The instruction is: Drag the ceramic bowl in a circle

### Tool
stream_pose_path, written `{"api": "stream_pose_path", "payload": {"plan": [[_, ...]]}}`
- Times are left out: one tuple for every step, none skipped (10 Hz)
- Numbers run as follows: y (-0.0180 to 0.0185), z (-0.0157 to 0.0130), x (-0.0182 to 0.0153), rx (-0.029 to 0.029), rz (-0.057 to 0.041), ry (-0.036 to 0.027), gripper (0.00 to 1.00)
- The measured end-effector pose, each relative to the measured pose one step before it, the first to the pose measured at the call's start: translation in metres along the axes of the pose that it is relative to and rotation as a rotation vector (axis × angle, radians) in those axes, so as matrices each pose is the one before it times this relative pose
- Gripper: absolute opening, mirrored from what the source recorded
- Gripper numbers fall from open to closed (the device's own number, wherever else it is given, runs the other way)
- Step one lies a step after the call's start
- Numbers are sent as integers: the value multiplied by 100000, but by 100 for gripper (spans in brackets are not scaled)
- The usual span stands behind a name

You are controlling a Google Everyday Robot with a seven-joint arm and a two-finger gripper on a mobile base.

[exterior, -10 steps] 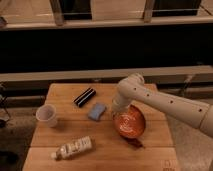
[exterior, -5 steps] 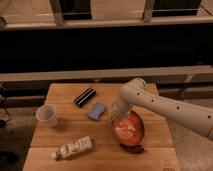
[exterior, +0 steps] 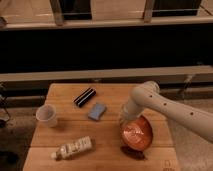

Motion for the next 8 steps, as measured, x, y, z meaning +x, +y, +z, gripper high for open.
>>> {"api": "stream_pose_path", "payload": {"plan": [[1547, -197, 818, -514, 2779, -17, 0], [890, -118, 829, -352, 1864, 100, 0], [741, -45, 1012, -805, 1665, 89, 0], [326, -76, 1277, -259, 1144, 270, 0], [38, -107, 1381, -171, 669, 92, 0], [-246, -71, 1233, -67, 288, 133, 0], [-363, -64, 1340, -450, 185, 324, 0], [-383, -49, 916, -489, -71, 28, 0]]}}
